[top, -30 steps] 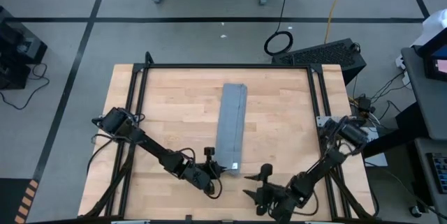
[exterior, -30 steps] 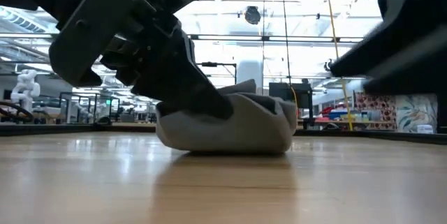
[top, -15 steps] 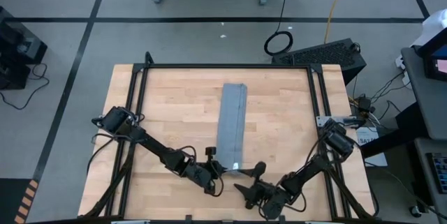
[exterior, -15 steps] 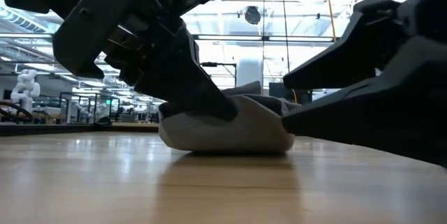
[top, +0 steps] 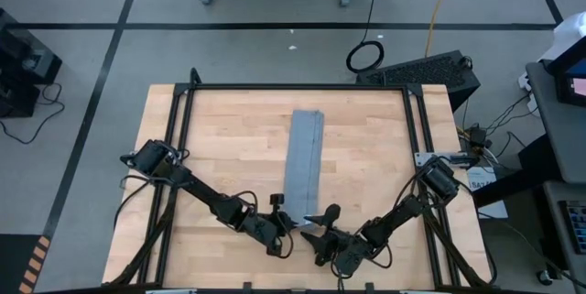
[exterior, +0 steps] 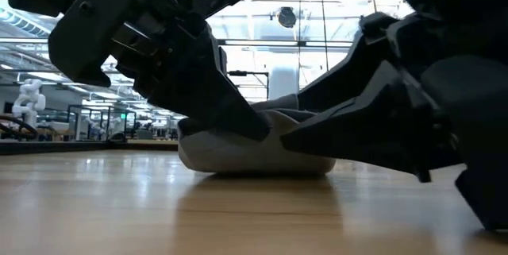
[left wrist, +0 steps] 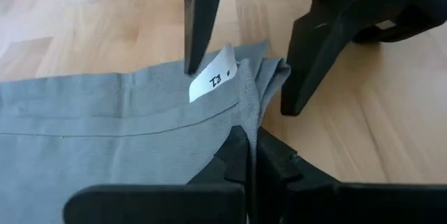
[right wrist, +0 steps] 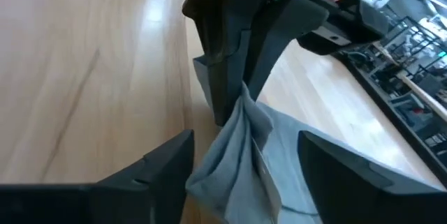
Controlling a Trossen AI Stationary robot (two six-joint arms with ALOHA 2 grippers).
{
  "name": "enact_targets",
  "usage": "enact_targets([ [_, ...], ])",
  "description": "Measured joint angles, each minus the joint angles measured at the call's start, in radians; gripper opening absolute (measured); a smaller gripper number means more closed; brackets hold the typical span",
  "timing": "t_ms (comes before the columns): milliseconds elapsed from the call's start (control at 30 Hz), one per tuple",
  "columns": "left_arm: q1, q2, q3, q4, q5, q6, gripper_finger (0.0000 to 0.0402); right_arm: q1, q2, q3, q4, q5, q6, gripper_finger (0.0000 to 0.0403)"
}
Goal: Roll towel
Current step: Roll the gray towel on the table
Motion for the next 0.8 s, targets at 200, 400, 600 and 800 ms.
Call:
enact_targets([
  [200, 0.000, 0.000, 0.000, -0.044, 0.000, 0.000, 0.0008, -0.001, 0.001, 0.000, 0.008, -0.054, -0.049, 0.0199],
  [400, 0.000, 0.000, 0.000, -0.046, 0.000, 0.001, 0.0008, 0.005, 0.001, 0.000, 0.008, -0.059, -0.070, 0.0193],
  [600, 0.000, 0.000, 0.000, -0.046, 0.000, 0.001, 0.0008, -0.007, 0.000, 0.000, -0.002, -0.098, -0.071, 0.0212],
  [800, 0.000, 0.000, 0.000, -0.050, 0.012, 0.006, 0.0008, -0.007, 0.000, 0.000, -0.023, -0.096, -0.052, 0.0218],
])
